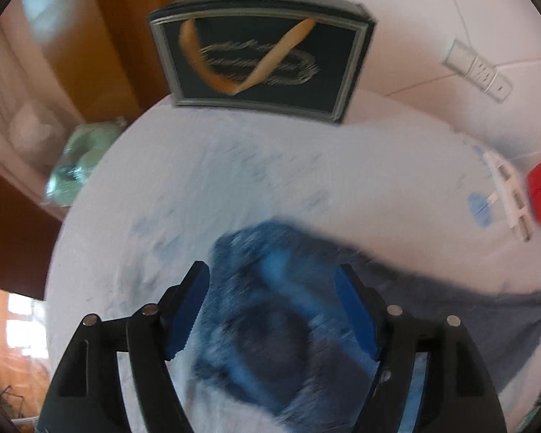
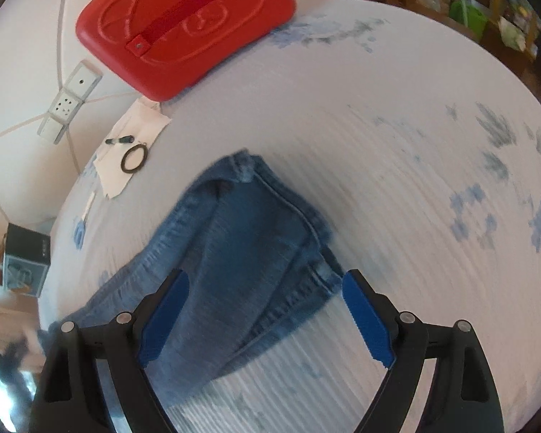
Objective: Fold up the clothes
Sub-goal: 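Regrasp the waistband with the left tool while the right tool grasps the hem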
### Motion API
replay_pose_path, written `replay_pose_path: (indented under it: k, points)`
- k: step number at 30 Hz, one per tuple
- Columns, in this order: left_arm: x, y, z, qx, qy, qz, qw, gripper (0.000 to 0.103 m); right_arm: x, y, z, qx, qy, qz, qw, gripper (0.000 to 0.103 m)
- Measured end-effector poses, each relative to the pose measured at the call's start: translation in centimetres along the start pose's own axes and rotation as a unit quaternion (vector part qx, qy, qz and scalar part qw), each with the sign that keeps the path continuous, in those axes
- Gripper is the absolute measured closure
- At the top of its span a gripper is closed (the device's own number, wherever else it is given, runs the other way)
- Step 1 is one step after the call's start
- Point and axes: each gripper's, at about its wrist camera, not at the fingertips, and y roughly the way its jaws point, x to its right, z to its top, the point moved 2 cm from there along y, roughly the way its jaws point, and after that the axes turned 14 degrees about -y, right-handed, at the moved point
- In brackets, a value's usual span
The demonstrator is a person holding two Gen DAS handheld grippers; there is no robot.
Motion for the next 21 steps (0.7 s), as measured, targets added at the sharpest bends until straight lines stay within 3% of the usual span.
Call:
replay_pose_path:
  k: [2, 10, 14, 16, 17, 18, 21]
  points:
    - [-1.6, 0.3, -1.6, 0.003, -0.001, 0.018, 0.9998, 0.031, 0.7, 0.0, -0.6, 0.000, 0.010, 0.000, 1.000, 0.015]
    - [-5.2, 4.0, -6.4, -0.030, -0.054, 0.011, 0.9980, 0.031, 2.1, 2.0, -1.6, -0.009, 0.057, 0.001, 0.998, 0.012]
    - [-4.8, 5.9, -7.3, -0.034, -0.053, 0.030, 0.9976, 0.030, 1.0, 3.6, -1.5, -0.018, 0.042, -0.019, 0.999, 0.012]
    - [-4.8, 6.8, -7.6, -0.032, -0.069, 0.054, 0.9956, 0.014, -0.2, 4.4, -1.3, -0.021, 0.016, -0.042, 0.999, 0.010]
    - [-5.0, 7.2, -7.7, -0.029, -0.078, 0.066, 0.9944, 0.000, -0.8, 4.7, -1.1, -0.022, 0.003, -0.054, 0.998, 0.011]
    - [-5.3, 7.4, -7.8, -0.025, -0.090, 0.070, 0.9931, 0.000, -1.4, 5.1, -1.0, -0.024, -0.010, -0.065, 0.998, 0.013]
    - [-6.4, 7.8, -8.1, -0.034, -0.131, 0.033, 0.9902, 0.000, -3.2, 6.2, -0.7, -0.028, -0.049, -0.100, 0.993, 0.023]
